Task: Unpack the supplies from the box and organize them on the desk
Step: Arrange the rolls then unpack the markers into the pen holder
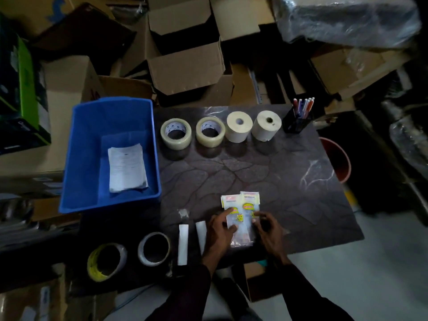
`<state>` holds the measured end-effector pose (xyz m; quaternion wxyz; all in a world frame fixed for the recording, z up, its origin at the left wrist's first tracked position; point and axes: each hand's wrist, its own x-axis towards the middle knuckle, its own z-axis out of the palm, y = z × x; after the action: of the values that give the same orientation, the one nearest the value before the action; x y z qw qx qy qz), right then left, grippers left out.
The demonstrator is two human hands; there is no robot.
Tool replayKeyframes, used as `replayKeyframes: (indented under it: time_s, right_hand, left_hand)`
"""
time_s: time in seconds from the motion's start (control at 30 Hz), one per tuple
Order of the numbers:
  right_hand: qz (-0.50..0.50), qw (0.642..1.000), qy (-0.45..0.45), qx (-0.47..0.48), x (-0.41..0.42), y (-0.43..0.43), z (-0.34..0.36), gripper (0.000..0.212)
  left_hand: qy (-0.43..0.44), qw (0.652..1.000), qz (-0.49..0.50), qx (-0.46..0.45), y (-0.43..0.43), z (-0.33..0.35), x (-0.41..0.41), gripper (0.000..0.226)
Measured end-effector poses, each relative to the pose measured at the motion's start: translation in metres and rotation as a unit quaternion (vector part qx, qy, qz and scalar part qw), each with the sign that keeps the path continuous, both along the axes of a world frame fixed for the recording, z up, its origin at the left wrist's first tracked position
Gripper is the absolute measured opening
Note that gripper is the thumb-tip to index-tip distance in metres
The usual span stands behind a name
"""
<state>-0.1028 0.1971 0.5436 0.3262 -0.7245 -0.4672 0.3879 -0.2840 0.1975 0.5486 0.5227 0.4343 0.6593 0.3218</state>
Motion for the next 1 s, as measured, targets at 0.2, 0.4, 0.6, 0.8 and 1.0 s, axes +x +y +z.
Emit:
replayKeyframes:
  time_s: [0.2,0.4,0.6,0.8,1.0]
  right_hand:
    - [-0.001,0.997,0.08,0.015,-0.011,0.011,0.02,0.017]
    - [0.003,0.984,0.175,0.028,0.015,0.018,0.048,0.017]
    - [0.016,0.969,0.238,0.069,0.051,0.022,0.078,0.02]
    - [0.038,0.956,0.265,0.116,0.123,0.027,0.106,0.024]
    - [0.057,0.952,0.282,0.103,0.153,0.033,0.118,0.023]
  left_hand:
    - [-0.052,0.998,0.013,0.026,-0.003,-0.001,-0.001,0.054]
    - [-0.124,0.988,0.043,0.079,0.011,0.043,0.015,0.047]
    - [-0.113,0.984,0.057,0.122,0.025,0.074,0.053,0.045]
    - [-0.102,0.982,0.095,0.128,0.016,0.105,0.127,0.045]
    - [-0.156,0.972,0.124,0.124,0.007,0.127,0.155,0.048]
